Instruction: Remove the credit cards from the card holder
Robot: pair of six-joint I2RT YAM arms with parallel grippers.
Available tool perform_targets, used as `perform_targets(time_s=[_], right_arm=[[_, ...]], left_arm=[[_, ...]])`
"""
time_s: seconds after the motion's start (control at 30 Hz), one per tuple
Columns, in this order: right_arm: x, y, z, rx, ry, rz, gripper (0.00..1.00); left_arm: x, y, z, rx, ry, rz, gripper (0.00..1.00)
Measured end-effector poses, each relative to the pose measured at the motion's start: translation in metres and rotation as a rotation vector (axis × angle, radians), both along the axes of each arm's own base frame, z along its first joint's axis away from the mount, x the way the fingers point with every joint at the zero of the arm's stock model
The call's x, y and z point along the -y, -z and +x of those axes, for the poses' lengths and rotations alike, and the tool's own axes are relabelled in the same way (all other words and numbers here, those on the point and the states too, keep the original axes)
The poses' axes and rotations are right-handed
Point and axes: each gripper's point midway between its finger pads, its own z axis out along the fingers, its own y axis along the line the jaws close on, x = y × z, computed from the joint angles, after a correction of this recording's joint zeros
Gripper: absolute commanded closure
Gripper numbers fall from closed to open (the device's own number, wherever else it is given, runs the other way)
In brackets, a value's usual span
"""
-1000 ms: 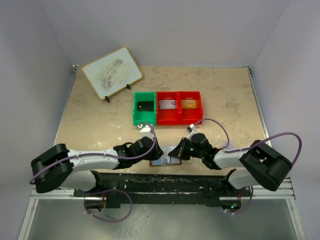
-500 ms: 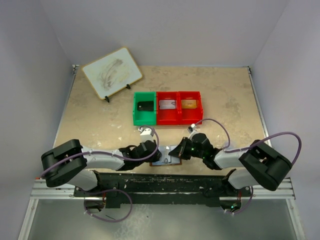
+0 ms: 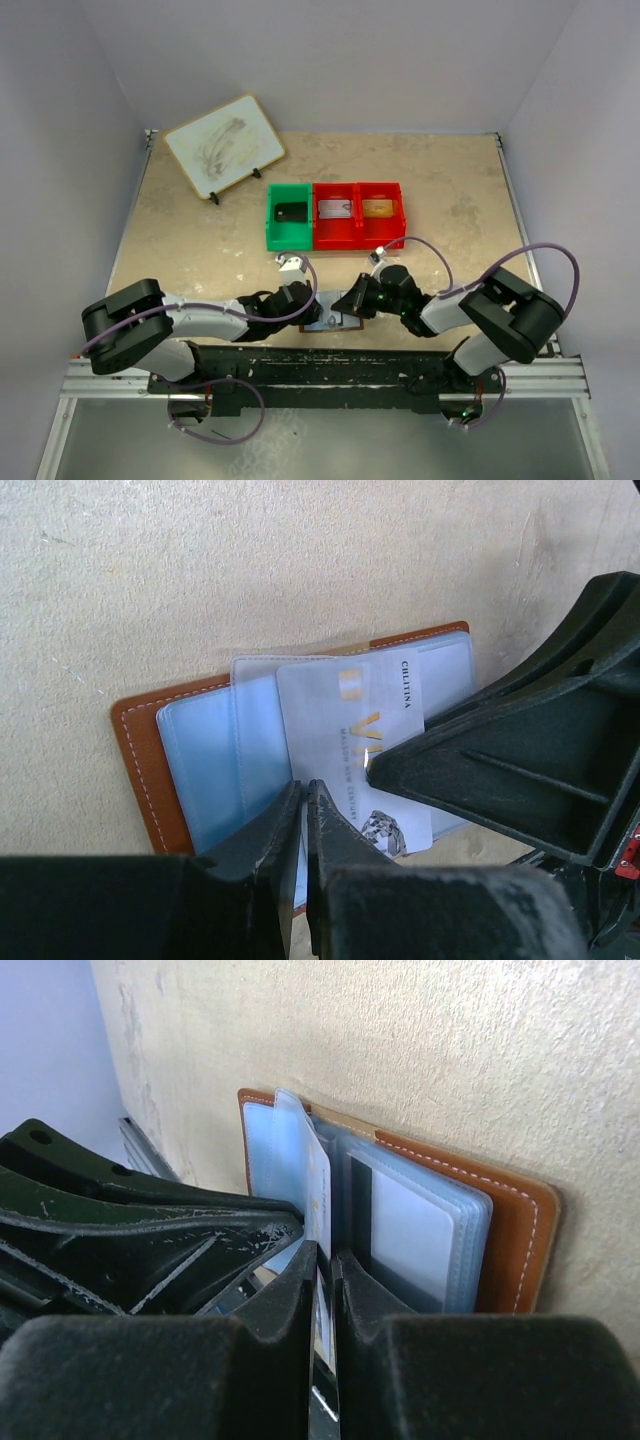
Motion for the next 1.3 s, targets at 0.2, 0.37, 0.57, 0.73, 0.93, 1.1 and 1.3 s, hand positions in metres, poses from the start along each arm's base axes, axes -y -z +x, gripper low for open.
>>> perform_targets(time_s=[0.2, 0.37, 0.57, 0.73, 0.93, 1.1, 1.3], right_arm=[[-0.008, -0.003, 0.002, 0.002, -0.01, 0.049, 1.0], [-0.005, -0.001, -0.003, -0.011, -0.005, 0.058, 1.0], [0.0, -0.006, -0.005, -0.005, -0.002, 0.037, 1.0], [0.006, -0.005, -0.006, -0.002, 0.01, 0.005, 1.0], [0.014, -0.013, -0.004, 0.037, 0.026, -0.025, 1.0], [0.023, -0.045, 0.006, 0.187, 0.046, -0.036, 1.0], [0.035, -0.097, 0.023, 0.466, 0.074, -0.043, 1.0]], left_arm=[[-0.002, -0.001, 0.0, -0.001, -0.002, 0.006, 0.96], [-0.003, 0.0, -0.001, -0.003, -0.002, 0.011, 0.96], [-0.005, 0.0, -0.001, -0.002, -0.005, 0.015, 0.96], [-0.01, -0.001, -0.001, 0.003, -0.016, 0.033, 0.95], [-0.027, -0.002, -0.001, 0.008, -0.046, 0.094, 0.95], [-0.047, -0.006, -0.004, 0.014, -0.07, 0.149, 0.84], [-0.06, -0.03, -0.003, 0.06, -0.094, 0.119, 0.67]])
